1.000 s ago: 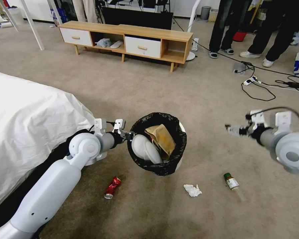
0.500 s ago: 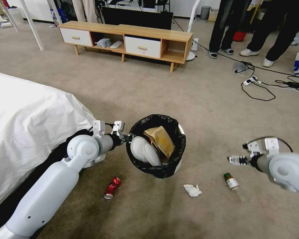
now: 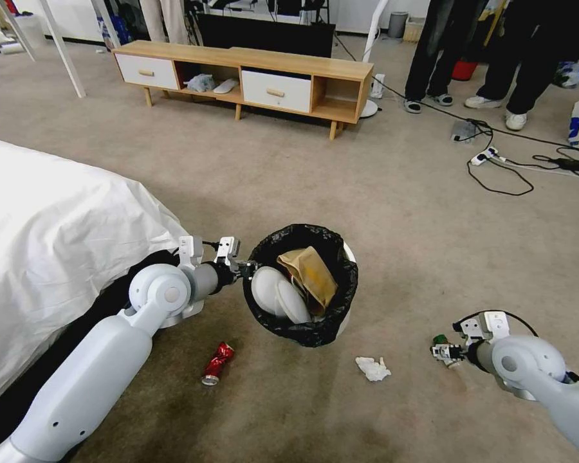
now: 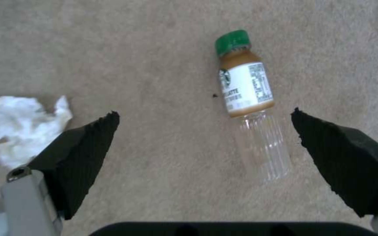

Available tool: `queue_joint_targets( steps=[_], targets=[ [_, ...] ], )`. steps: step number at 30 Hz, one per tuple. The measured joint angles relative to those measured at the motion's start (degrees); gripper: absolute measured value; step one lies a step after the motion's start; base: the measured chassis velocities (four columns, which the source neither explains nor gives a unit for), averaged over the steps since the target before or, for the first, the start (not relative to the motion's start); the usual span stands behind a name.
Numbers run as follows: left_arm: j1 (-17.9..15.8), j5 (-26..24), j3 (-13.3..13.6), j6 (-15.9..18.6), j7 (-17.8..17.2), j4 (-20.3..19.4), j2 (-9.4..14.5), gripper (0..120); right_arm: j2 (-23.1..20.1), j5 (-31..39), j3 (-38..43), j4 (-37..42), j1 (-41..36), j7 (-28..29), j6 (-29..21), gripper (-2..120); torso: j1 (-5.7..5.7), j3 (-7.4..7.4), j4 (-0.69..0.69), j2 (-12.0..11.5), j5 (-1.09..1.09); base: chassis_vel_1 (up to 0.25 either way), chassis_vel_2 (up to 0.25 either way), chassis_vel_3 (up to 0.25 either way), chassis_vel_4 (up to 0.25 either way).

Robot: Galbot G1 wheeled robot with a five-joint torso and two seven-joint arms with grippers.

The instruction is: Pick up the trash bin and place the garbage on the floor into it.

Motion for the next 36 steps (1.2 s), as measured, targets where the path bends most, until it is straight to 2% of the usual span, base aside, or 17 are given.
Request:
queue_joint_targets(
  steps=[12,31,36],
  targets=[
    [-0.1,0.1,0.0,0.0,0.2,0.5,-0.1,2,1.8,-5.9,1.0,-9.8,1.2,-7.0,3.3,100,0.00,0.00,-0.02,0.0,0.00,0.000,0.000,0.000,0.000],
    [0.0,0.2,-0.2,0.0,0.4,0.7,0.1,2,5.0,-11.0,-0.1,-15.5,2.8,-12.5,7.2,100,0.00,0.00,-0.01,0.0,0.00,0.000,0.000,0.000,0.000],
    [0.4,0.3,-0.3,0.0,0.4,0.4,0.2,2,7.1,-14.0,-0.9,-19.2,3.9,-15.9,10.4,100,0.00,0.00,-0.01,0.0,0.00,0.000,0.000,0.000,0.000]
  ],
)
